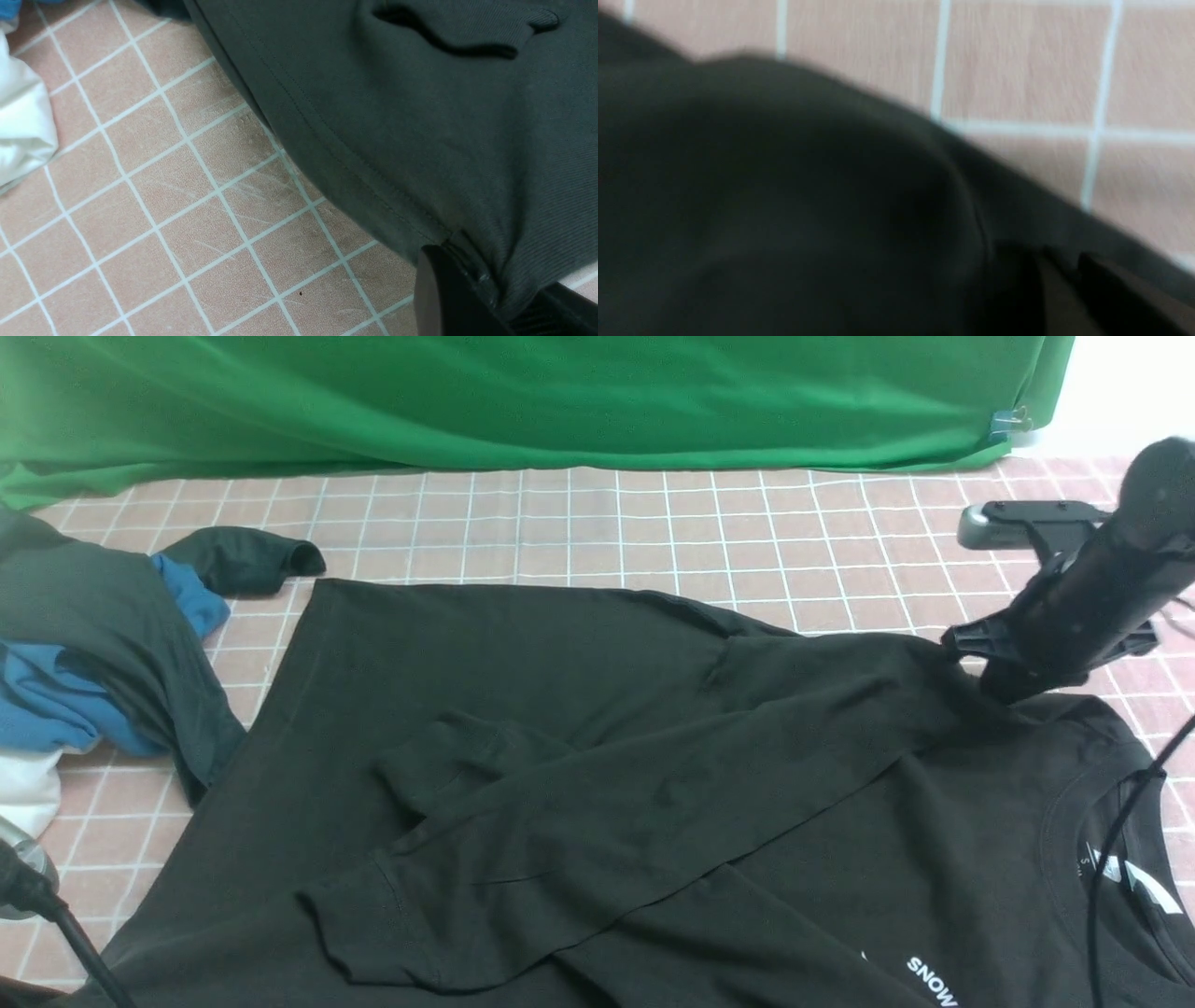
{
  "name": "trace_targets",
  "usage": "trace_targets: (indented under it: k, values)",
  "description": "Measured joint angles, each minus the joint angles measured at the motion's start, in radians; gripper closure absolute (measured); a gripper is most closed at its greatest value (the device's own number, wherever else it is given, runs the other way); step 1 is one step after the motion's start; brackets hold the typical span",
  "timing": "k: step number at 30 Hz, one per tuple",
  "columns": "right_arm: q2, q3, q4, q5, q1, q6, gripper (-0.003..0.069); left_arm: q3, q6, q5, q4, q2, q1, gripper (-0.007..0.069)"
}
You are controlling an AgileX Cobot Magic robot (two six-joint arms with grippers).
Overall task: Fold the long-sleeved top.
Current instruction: Use both arms simultaneously to clamp the lower edge of the clothing fabric
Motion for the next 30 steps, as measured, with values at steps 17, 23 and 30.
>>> trace_targets:
  k: [17,23,30]
  values:
    - [-0.683,0.618,-0.288,0.336,0.851,-0.085,0.0380,0.000,0.004,-0.012,-0.009,0.000,0.000,0.0575]
    - [-0.689,0.821,-0.386,0.316,1.051,-0.103,0.0091,0.000,0.004,-0.013,-0.035,0.000,0.000,0.0575]
    - [-0.678,0.917,-0.474,0.249,1.062,-0.130,0.0106,0.000,0.004,-0.015,-0.059,0.000,0.000,0.0575]
